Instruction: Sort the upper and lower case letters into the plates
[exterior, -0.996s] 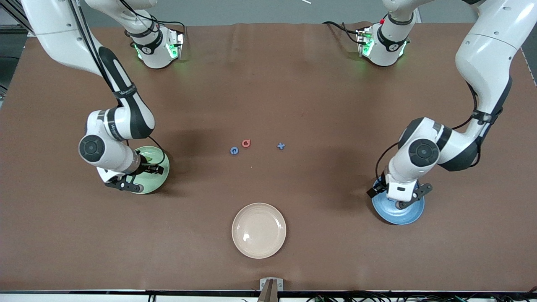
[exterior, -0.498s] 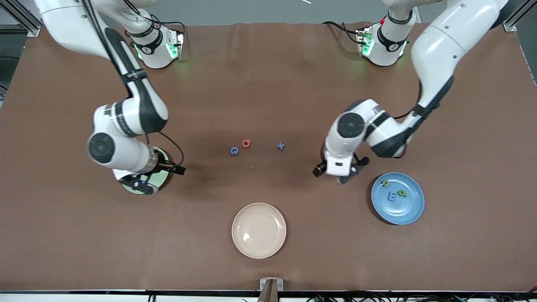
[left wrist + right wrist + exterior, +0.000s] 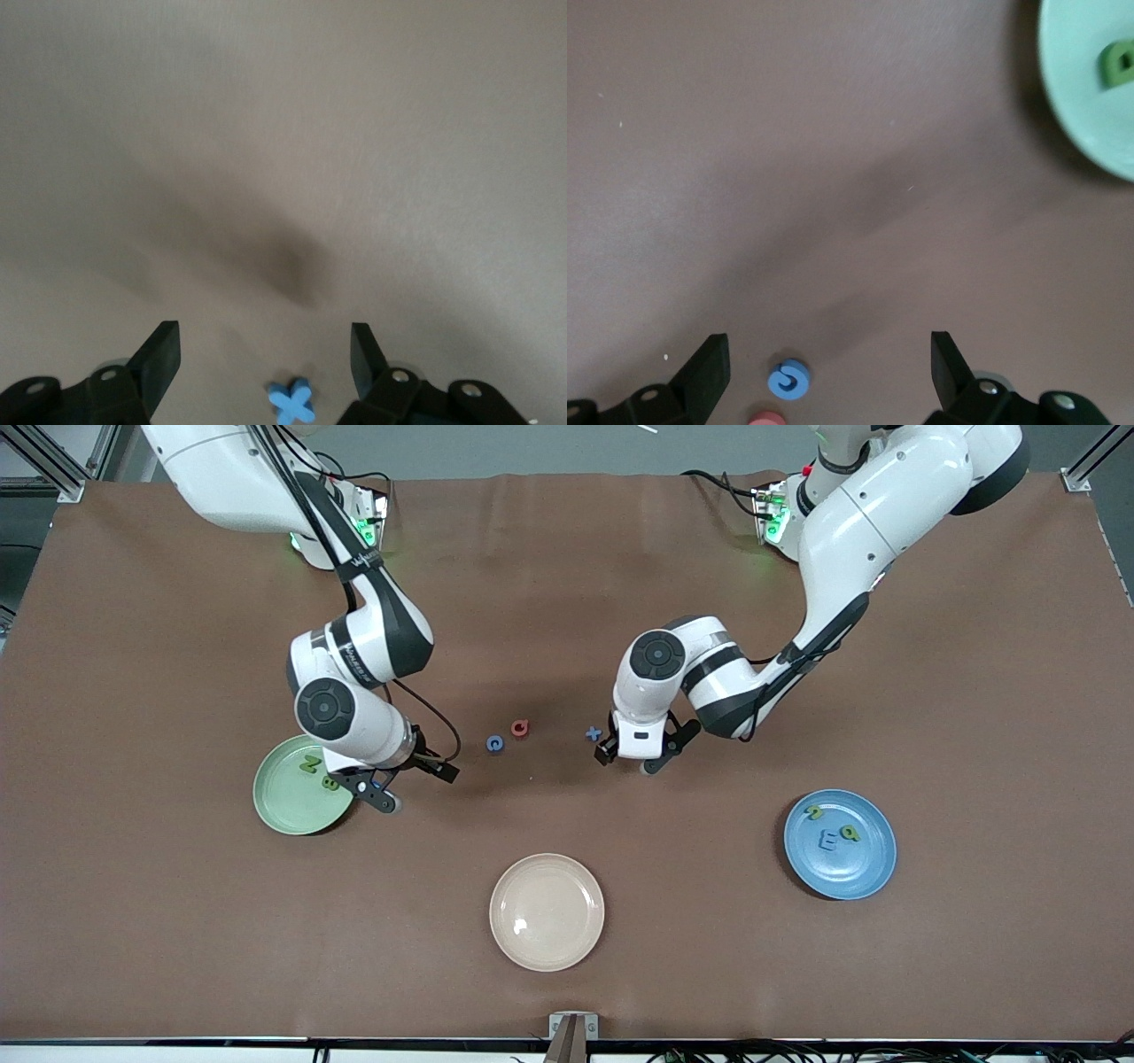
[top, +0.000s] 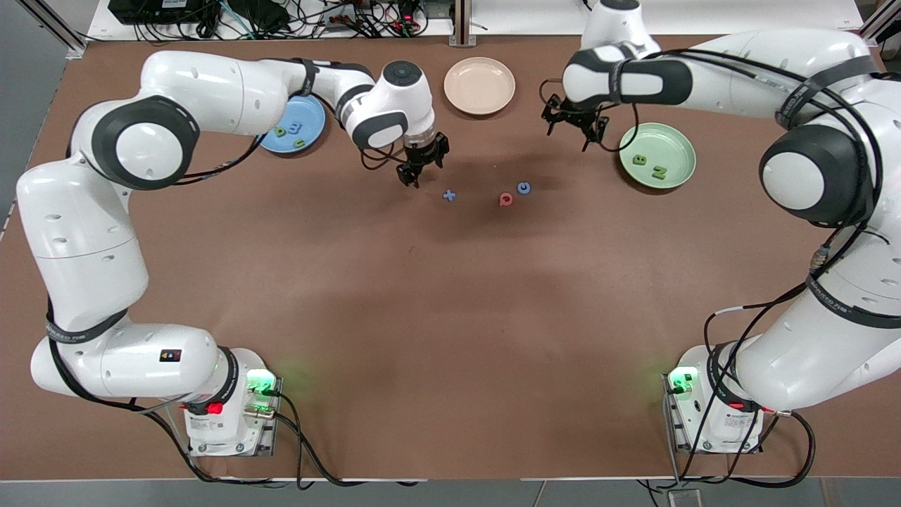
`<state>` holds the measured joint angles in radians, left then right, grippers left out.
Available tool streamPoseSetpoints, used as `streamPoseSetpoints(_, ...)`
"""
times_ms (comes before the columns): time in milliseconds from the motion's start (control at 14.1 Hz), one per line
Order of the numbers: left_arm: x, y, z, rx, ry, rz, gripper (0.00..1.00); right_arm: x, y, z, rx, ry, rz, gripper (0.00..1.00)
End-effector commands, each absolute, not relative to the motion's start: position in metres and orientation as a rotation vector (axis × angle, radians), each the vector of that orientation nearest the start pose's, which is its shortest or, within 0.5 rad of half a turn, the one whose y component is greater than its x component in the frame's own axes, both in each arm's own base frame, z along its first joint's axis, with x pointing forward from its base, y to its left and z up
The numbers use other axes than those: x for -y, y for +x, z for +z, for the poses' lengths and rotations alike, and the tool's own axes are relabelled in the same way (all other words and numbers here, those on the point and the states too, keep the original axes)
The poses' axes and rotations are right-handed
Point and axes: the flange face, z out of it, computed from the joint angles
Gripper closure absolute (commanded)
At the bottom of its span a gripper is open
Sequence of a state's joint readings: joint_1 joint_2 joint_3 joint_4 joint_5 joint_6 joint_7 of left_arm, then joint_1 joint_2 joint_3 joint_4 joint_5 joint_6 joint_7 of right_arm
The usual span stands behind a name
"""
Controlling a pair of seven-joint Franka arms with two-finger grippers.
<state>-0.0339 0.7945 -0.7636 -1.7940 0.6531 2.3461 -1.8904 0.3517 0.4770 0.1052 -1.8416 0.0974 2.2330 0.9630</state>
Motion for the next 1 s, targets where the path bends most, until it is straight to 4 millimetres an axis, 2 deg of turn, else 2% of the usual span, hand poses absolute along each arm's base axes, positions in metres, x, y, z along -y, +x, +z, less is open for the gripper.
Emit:
streamPoseSetpoints(0,0.45,0.48,0.196,1.34,-2.911,0.091,0.21,-0.306,0.554,0.239,-0.95,-2.966,0.181,0.0)
streamPoseSetpoints(285,0.471,0.467,0.185,1.416,-2.856,0.062,0.29,-0.323,0.549,0.209,-0.996,-2.979,0.099,0.0)
streamPoseSetpoints(498,0.475,0.464,0.174,1.432,-2.83,0.047,0.33,-0.334,0.545,0.195,-0.986,-2.971,0.077,0.01)
streamPoseSetpoints(640,0.478,0.462,0.174,1.445,-2.825,0.047,0.38,-0.339,0.542,0.191,-0.972,-2.973,0.074,0.13)
streamPoseSetpoints(711,0.48,0.461,0.174,1.442,-2.827,0.049,0.43,-0.346,0.537,0.19,-0.954,-2.979,0.074,0.17)
streamPoseSetpoints(925,0.479,0.461,0.173,1.436,-2.828,0.047,0.79,-0.351,0.531,0.188,-0.97,-2.978,0.076,0.27)
